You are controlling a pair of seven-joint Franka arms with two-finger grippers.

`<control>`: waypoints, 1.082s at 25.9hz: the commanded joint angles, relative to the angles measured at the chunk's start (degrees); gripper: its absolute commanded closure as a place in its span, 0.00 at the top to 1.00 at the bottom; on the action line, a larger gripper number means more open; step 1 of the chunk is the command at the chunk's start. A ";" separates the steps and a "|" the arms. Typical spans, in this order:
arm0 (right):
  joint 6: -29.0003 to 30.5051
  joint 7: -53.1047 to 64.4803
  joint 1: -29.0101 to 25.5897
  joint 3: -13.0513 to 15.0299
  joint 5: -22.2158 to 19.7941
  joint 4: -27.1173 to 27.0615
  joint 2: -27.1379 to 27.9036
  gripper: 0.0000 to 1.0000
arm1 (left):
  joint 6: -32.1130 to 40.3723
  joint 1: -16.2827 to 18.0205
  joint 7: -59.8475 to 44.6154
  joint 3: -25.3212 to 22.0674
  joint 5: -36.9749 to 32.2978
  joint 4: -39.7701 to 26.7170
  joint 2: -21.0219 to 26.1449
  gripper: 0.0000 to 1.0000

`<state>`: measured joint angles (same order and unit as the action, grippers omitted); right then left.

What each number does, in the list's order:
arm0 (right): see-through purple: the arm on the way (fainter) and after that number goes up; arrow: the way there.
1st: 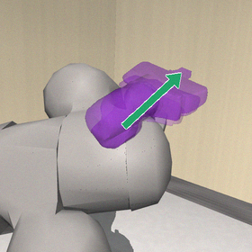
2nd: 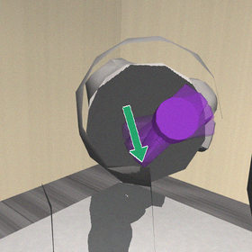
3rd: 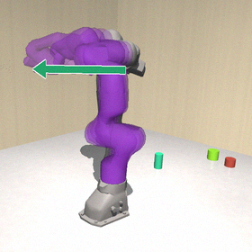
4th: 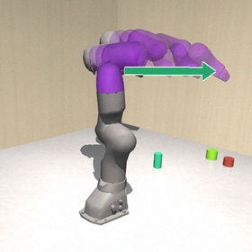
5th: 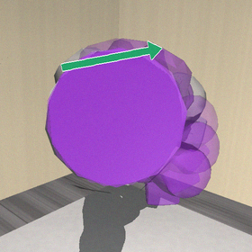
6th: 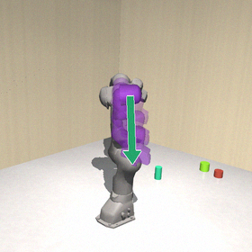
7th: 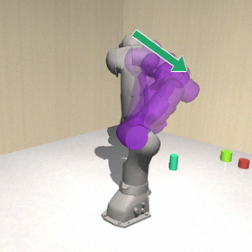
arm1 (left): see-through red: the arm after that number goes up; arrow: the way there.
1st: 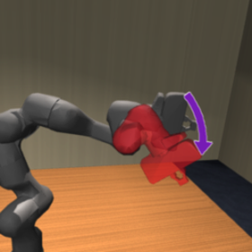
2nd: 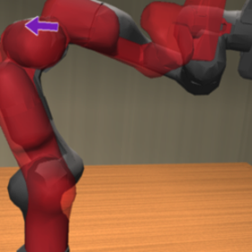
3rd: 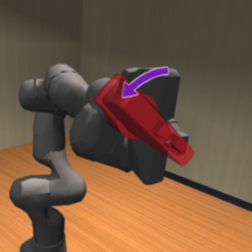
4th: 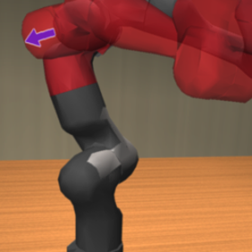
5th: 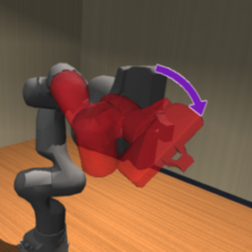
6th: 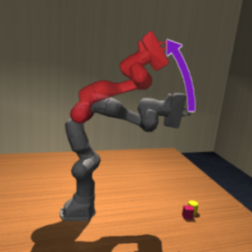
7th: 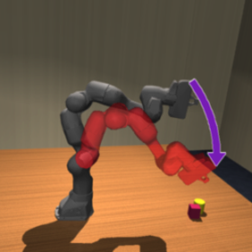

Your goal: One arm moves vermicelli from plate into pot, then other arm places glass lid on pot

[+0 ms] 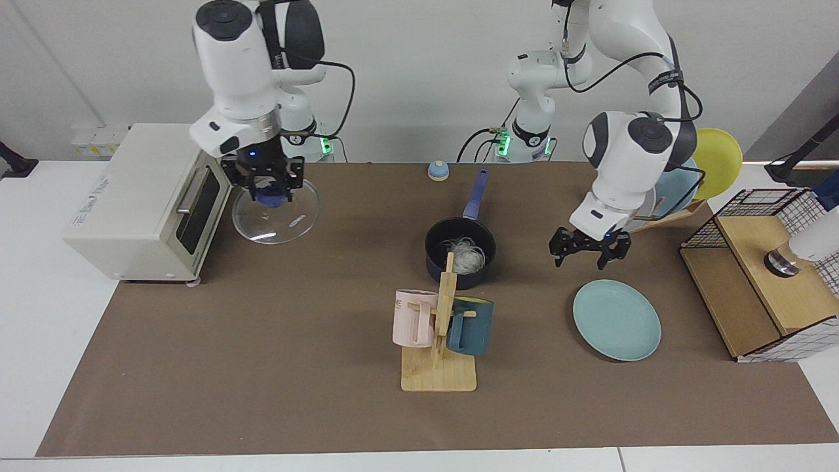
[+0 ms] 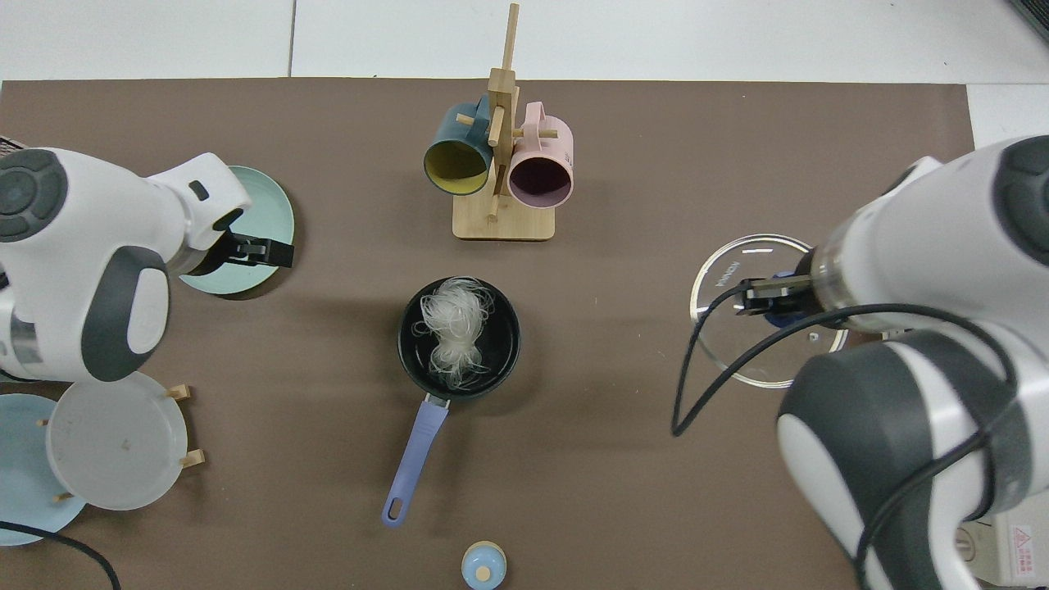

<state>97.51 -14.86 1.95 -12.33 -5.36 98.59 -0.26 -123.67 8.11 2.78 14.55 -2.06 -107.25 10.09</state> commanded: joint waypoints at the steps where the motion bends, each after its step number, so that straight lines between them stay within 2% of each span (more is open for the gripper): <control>1: 0.39 -9.38 -1.25 -8.83 -0.27 0.90 -0.98 0.00 | 2.03 3.57 7.15 0.48 1.71 2.75 0.38 1.00; 4: 1.45 -14.92 -1.78 -14.81 -0.79 -1.46 1.47 0.00 | 4.74 4.37 7.42 0.31 1.27 4.94 0.20 1.00; 8: 0.84 -21.17 -1.87 -21.05 -2.63 -9.63 9.82 0.00 | 12.03 4.81 6.54 0.48 0.92 10.38 -0.77 1.00; 11: 0.57 -24.77 -1.87 -26.76 -8.33 -14.29 15.97 0.00 | 17.66 4.90 4.53 0.40 0.83 13.47 -2.26 1.00; 13: 0.48 -29.50 -1.87 -31.06 -12.46 -17.11 20.36 0.00 | 19.95 4.90 1.80 0.31 0.83 13.65 -5.32 1.00; 16: 0.57 -33.83 -1.08 -35.73 -17.91 -19.31 25.46 0.00 | 23.46 4.90 0.56 0.13 0.92 13.65 -8.32 1.00; 20: 0.75 -36.64 1.37 -39.60 -24.42 -22.21 32.41 0.00 | 26.28 4.81 -0.05 0.48 1.09 13.13 -11.05 1.00; 22: 0.66 -40.23 3.22 -40.48 -28.71 -23.88 35.74 0.00 | 26.99 4.72 0.12 0.57 1.27 12.95 -11.14 1.00; 24: 1.10 -42.18 3.58 -42.85 -32.50 -23.89 38.39 0.00 | 27.17 4.29 0.03 0.66 1.54 12.95 -11.14 1.00; 28: 1.89 -42.27 3.67 -43.83 -35.24 -23.45 40.86 0.00 | 27.52 4.28 0.74 1.01 1.62 12.95 -11.23 1.00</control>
<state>99.14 -55.55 5.67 -53.68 -36.98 77.90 36.16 -96.66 12.37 3.59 15.34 -1.52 -93.22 -0.84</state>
